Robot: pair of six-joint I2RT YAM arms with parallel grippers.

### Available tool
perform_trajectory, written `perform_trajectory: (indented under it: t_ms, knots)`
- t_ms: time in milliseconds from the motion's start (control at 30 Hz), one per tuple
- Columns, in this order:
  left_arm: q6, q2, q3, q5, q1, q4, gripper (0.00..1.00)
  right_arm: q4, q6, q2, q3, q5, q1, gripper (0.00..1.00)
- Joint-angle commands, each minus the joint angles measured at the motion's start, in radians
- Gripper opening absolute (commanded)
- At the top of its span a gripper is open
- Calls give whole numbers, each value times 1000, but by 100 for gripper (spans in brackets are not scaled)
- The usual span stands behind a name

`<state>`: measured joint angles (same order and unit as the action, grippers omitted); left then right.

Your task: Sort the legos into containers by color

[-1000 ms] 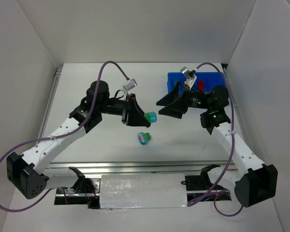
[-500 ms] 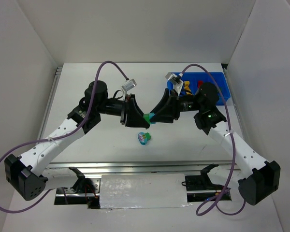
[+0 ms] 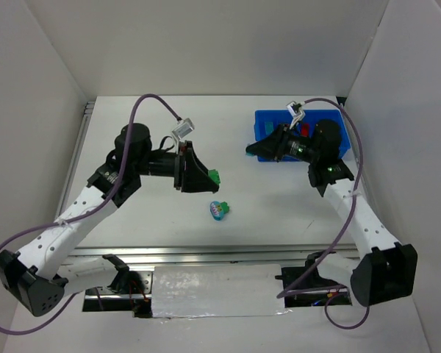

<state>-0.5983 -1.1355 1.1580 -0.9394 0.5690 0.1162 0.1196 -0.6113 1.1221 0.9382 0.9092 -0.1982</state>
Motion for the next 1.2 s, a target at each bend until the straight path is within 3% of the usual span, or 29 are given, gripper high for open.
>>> perform_trajectory:
  t_ms: [0, 33, 67, 167, 200, 267, 300, 400, 533, 633, 667, 700, 767, 867, 933, 967, 1033, 1067, 1100, 1167]
  knots:
    - [34, 59, 6, 13, -24, -10, 0, -292, 16, 123, 100, -428, 32, 0]
    - [35, 69, 3, 22, -24, -6, 0, -363, 18, 161, 194, -537, 33, 0]
    - [41, 71, 2, 37, -27, 17, 0, -488, 7, 264, 249, -742, 34, 0]
    - [61, 80, 6, 89, -31, 59, 0, -691, 37, 523, 514, -967, 37, 0]
    - [69, 86, 9, 99, -32, 83, 0, -736, 44, 589, 660, -998, 37, 4]
    - [83, 92, 25, 117, -34, 118, 0, -840, 74, 742, 795, -1050, 36, 9]
    - [97, 103, 31, 125, -35, 155, 0, -851, 84, 780, 883, -1067, 37, 23]
    - [118, 134, 31, 154, -38, 191, 0, -906, 113, 907, 1028, -1079, 37, 35]
    - [123, 151, 20, 163, -43, 212, 0, -931, 127, 982, 1106, -1064, 37, 39]
    - [129, 148, 26, 165, -44, 227, 0, -930, 127, 990, 1120, -1063, 37, 62]
    - [132, 146, 26, 166, -44, 232, 0, -930, 128, 980, 1122, -1057, 36, 77]
    - [134, 141, 29, 163, -44, 235, 0, -930, 130, 970, 1119, -1044, 36, 99]
    - [135, 137, 32, 162, -47, 234, 0, -910, 136, 921, 1101, -1018, 34, 100]
    - [129, 118, 31, 139, -46, 209, 0, -882, 137, 814, 1048, -914, 31, 100]
    - [123, 97, 32, 108, -47, 189, 0, -819, 180, 725, 937, -706, 31, 100]
    - [117, 92, 32, 99, -46, 178, 0, -720, 192, 625, 885, -411, 29, 100]
    - [103, 72, 28, 53, -49, 133, 0, -564, 150, 514, 684, -104, 16, 100]
    - [95, 68, 28, 44, -49, 117, 0, -331, 104, 393, 607, 12, 3, 99]
    - [98, 54, 28, 31, -49, 102, 0, -228, 22, 333, 470, 139, -12, 99]
    - [115, 43, 34, 14, -46, 100, 0, -27, -20, 182, 375, 163, -91, 98]
